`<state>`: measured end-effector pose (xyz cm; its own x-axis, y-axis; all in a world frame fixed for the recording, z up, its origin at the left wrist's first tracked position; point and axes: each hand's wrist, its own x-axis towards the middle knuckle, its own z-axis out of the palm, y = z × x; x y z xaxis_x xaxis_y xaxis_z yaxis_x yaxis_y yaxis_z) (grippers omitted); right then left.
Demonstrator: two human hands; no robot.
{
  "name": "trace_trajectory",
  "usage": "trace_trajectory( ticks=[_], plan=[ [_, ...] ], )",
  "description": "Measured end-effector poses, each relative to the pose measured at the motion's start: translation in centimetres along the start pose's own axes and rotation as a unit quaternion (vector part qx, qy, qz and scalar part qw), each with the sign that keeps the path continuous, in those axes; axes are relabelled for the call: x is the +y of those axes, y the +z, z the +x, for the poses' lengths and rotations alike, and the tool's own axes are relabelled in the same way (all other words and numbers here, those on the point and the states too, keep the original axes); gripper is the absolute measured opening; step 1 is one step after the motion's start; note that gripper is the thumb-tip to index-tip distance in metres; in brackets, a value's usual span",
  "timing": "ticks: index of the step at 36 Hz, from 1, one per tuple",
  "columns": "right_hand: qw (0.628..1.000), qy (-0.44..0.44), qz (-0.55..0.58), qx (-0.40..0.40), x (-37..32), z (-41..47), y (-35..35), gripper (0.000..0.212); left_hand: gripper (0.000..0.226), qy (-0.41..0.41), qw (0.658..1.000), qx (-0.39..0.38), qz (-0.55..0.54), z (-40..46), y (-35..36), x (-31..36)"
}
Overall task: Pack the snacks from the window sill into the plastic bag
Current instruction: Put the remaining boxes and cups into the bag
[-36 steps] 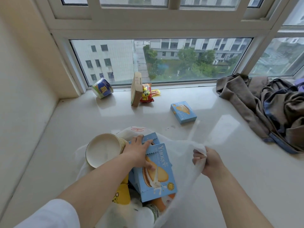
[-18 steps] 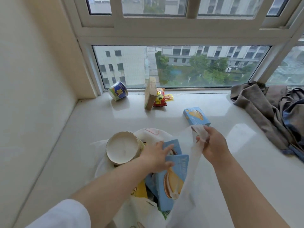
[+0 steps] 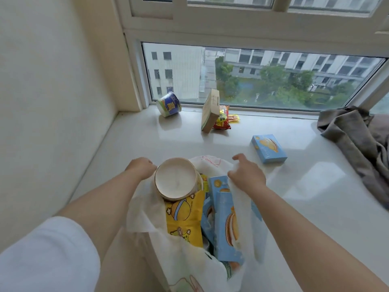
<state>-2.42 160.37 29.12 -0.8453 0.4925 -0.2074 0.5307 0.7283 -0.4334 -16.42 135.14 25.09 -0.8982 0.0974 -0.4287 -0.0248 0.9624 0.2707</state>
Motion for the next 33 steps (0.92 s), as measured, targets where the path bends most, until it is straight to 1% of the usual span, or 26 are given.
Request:
trace_trajectory(
  ticks=[2,5,7,9,10,11,12,13,15,17,19,22,24,26,30,31,33],
  plan=[
    [0.998,-0.017,-0.058,-0.025,-0.7,0.3,0.7,0.045,0.038,-0.003,0.999,-0.036,0.017,0.3,0.4,-0.7],
    [0.989,-0.029,-0.139,-0.052,-1.8,0.7,1.5,0.041,0.032,0.006,0.999,-0.043,0.009,0.1,1.0,-1.2],
    [0.971,-0.044,-0.23,-0.055,-2.6,1.0,1.9,0.034,0.037,0.01,1.0,-0.029,0.002,0.1,1.6,-1.5],
    [0.95,-0.06,-0.303,-0.043,-3.7,1.2,2.1,0.027,0.046,0.003,0.999,-0.038,-0.013,0.5,2.1,-1.4],
    [0.944,-0.065,-0.322,-0.037,-4.3,1.3,2.1,0.026,0.043,0.001,0.998,-0.05,-0.025,0.7,2.3,-1.4],
    [0.941,-0.073,-0.33,-0.026,-4.9,1.4,2.1,0.024,0.033,0.002,0.997,-0.06,-0.039,0.9,2.4,-1.3],
    [0.942,-0.083,-0.324,-0.011,-5.5,1.4,2.1,0.024,0.027,0.003,0.997,-0.059,-0.053,1.1,2.5,-1.2],
    [0.948,-0.097,-0.303,0.007,-6.2,1.5,2.1,0.024,0.03,-0.002,0.996,-0.047,-0.075,1.2,2.5,-1.0],
    [0.968,-0.132,-0.21,0.025,-7.3,1.7,2.3,0.032,0.033,-0.01,0.991,-0.017,-0.132,1.3,2.2,-0.6],
    [0.983,-0.156,-0.096,-0.018,-8.1,1.9,2.8,0.04,0.028,-0.017,0.983,0.017,-0.183,1.5,1.6,-0.1],
    [0.98,-0.173,-0.044,-0.083,-8.7,2.1,3.6,0.05,0.029,-0.024,0.968,0.053,-0.244,1.8,0.6,0.4],
    [0.973,-0.172,-0.028,-0.153,-8.7,1.7,5.3,0.055,0.026,-0.005,0.935,0.109,-0.336,1.9,-1.5,1.0],
    [0.968,-0.173,-0.017,-0.183,-8.5,1.1,6.3,0.055,0.028,0.017,0.916,0.143,-0.374,1.5,-3.3,1.4],
    [0.962,-0.182,-0.007,-0.204,-8.2,0.8,6.7,0.056,0.025,0.049,0.898,0.166,-0.405,0.8,-4.9,2.0],
    [0.952,-0.19,-0.002,-0.239,-7.9,0.8,6.2,0.048,0.022,0.093,0.891,0.185,-0.404,-0.1,-5.4,3.4],
    [0.951,-0.2,-0.023,-0.234,-7.8,0.8,5.8,0.046,0.022,0.094,0.89,0.188,-0.405,-0.3,-5.1,3.7],
    [0.941,-0.235,-0.142,-0.195,-7.0,0.7,5.0,0.042,0.019,0.087,0.89,0.19,-0.404,-0.6,-5.0,4.2]
  ],
)
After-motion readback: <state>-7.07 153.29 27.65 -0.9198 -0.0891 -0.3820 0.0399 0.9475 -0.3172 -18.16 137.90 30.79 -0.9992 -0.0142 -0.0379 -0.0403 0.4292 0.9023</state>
